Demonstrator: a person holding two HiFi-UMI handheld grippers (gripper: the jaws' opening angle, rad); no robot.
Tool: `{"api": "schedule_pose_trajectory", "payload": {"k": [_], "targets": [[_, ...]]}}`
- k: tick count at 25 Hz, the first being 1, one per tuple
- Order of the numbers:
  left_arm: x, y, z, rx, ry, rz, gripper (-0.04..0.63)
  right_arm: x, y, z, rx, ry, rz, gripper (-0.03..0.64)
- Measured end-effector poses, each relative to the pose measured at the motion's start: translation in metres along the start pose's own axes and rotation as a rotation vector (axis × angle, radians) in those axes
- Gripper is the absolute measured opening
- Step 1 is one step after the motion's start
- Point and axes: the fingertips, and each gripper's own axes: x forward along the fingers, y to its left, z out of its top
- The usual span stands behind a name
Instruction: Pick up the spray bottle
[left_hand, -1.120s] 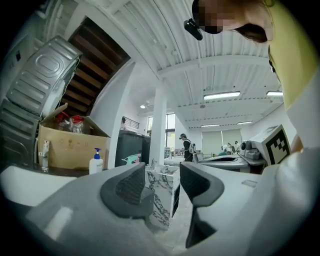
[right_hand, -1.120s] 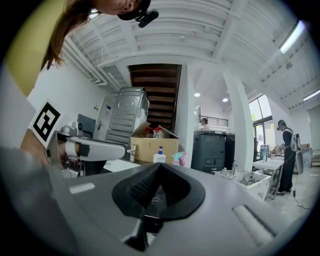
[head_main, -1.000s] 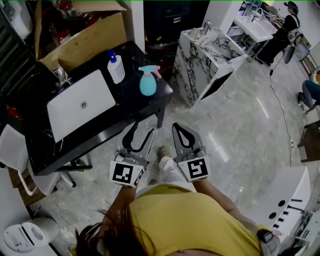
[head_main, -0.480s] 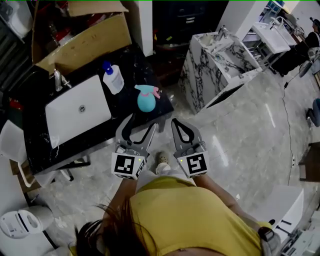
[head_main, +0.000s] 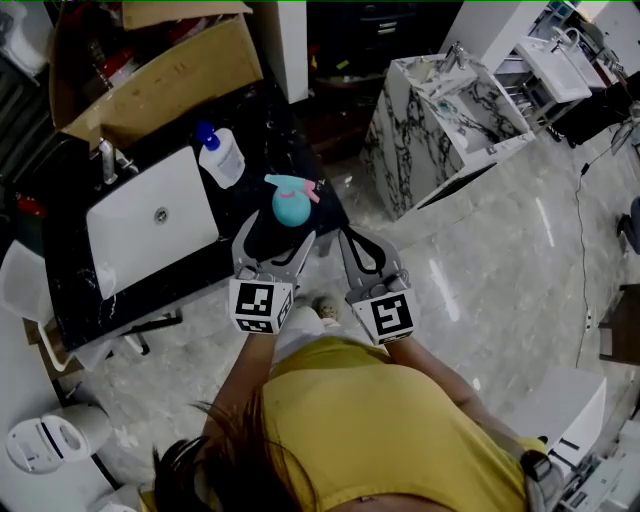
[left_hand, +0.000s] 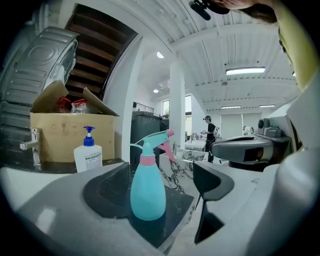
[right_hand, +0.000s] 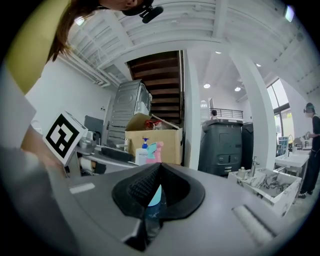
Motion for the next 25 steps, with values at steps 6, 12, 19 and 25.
{"api": "schedule_pose_trajectory", "payload": {"k": [6, 12, 19, 25], "targets": [[0.029, 0.015, -0.039, 0.021, 0.137, -0.027, 0.411, 0.016, -0.005, -0.014, -0.007, 0.056, -0.01, 0.002], [0.06, 0.03, -0.067, 0.045, 0.221, -0.053, 0.431, 0.026, -0.018, -0.037, -0.007, 0.118, -0.043, 0.002], [0.085, 0.028, -0.081, 0.075, 0.277, -0.12, 0.442, 0.036, -0.029, -0.048, -0.004, 0.155, -0.07, 0.002], [0.097, 0.026, -0.089, 0.1, 0.323, -0.167, 0.42, 0.041, -0.035, -0.049, 0.002, 0.167, -0.089, 0.002]]}}
